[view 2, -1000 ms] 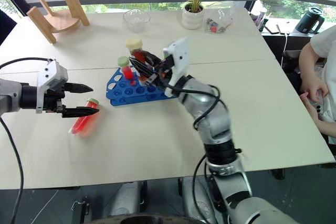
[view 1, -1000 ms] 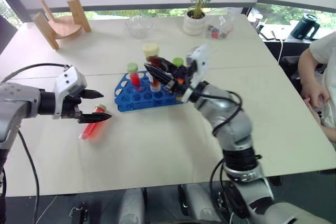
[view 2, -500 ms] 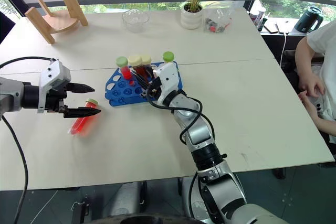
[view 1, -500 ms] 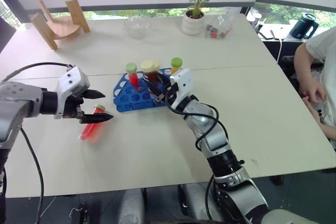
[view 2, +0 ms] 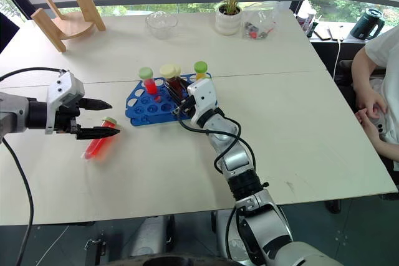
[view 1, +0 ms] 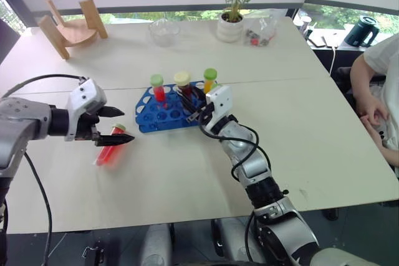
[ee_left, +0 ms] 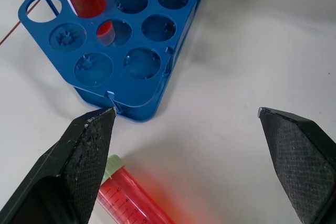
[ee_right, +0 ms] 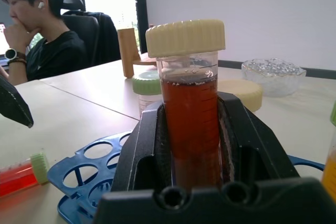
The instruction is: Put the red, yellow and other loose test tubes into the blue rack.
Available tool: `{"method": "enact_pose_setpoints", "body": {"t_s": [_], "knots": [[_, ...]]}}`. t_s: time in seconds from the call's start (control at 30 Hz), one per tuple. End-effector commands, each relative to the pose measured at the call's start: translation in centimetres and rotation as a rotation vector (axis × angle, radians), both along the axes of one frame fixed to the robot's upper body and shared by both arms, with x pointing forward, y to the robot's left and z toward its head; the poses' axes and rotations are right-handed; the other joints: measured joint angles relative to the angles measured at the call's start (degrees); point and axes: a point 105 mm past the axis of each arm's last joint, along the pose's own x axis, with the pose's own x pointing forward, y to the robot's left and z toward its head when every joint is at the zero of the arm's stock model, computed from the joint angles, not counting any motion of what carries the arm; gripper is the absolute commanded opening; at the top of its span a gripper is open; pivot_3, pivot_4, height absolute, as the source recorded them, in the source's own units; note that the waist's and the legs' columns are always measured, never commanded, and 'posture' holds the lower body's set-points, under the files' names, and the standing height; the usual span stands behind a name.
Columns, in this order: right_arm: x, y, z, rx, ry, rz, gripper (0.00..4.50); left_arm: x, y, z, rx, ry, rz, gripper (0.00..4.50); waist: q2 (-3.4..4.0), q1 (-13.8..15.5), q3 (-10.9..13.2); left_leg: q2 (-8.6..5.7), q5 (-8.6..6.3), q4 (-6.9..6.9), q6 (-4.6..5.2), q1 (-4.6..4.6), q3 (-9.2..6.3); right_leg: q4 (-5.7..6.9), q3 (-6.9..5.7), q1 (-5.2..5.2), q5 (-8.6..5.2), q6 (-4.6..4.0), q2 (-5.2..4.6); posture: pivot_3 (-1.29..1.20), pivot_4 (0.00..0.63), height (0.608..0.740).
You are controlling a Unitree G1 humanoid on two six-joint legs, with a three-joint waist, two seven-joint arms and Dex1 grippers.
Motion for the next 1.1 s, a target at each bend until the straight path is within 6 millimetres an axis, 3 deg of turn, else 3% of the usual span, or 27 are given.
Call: {"method": "enact_pose_setpoints", "body": {"t_s": [0.03, 0.33, 0.67, 0.8, 1.03, 1.1], "knots": [[0.0, 0.1, -0.6, -0.010, 0.021, 0.003, 0.83, 0.1, -0.2, 1.1, 0.004, -0.039, -0.017, 4.50, 0.00, 0.00, 0.00, 0.00, 0.00, 0.00, 0.00, 0.00, 0.00, 0.00, 0.00, 0.00, 0.00, 0.00, 0.00, 0.00, 0.150, 0.740], [-1.6, 1.0, -1.3, -0.049, -0.006, 0.042, 0.83, 0.2, -0.4, 0.8, -0.004, -0.038, -0.014, 4.50, 0.00, -0.02, 0.00, 0.00, 0.00, 0.00, 0.00, 0.02, 0.00, 0.03, 0.01, 0.00, 0.00, 0.00, 0.01, 0.00, 0.150, 0.740], [0.4, -0.2, -1.1, 0.028, 0.012, -0.091, 0.83, 0.4, -0.4, 0.7, -0.004, -0.043, -0.008, 4.50, 0.00, 0.02, 0.00, 0.00, 0.01, 0.01, -0.02, 0.03, 0.00, 0.03, 0.02, 0.00, 0.00, 0.00, 0.01, 0.00, 0.150, 0.740], [-0.1, -0.2, -0.9, 0.040, 0.005, -0.086, 0.83, 0.5, -0.2, 0.8, -0.006, -0.045, -0.002, 4.50, 0.00, 0.06, 0.00, 0.00, 0.06, 0.01, -0.11, 0.03, -0.01, 0.05, 0.02, 0.01, 0.01, 0.00, 0.01, 0.00, 0.150, 0.740], [-1.8, 0.3, -0.2, 0.003, -0.039, -0.029, 4.22, 1.3, 0.6, 1.7, -0.045, -0.085, 0.060, 4.50, 0.01, 0.00, 0.00, 0.00, 0.06, -0.02, -0.11, 0.02, -0.03, 0.04, 0.01, 0.00, 0.00, -0.01, 0.01, 0.00, 0.150, 0.740], [-2.6, 0.6, 0.5, -0.015, -0.065, 0.004, 4.22, 2.1, 1.0, 2.4, -0.051, -0.120, 0.112, 4.50, 0.00, 0.01, 0.00, 0.00, 0.06, -0.01, -0.11, 0.02, -0.03, 0.05, 0.01, 0.00, 0.00, 0.00, 0.01, 0.00, 0.150, 0.740]]}}
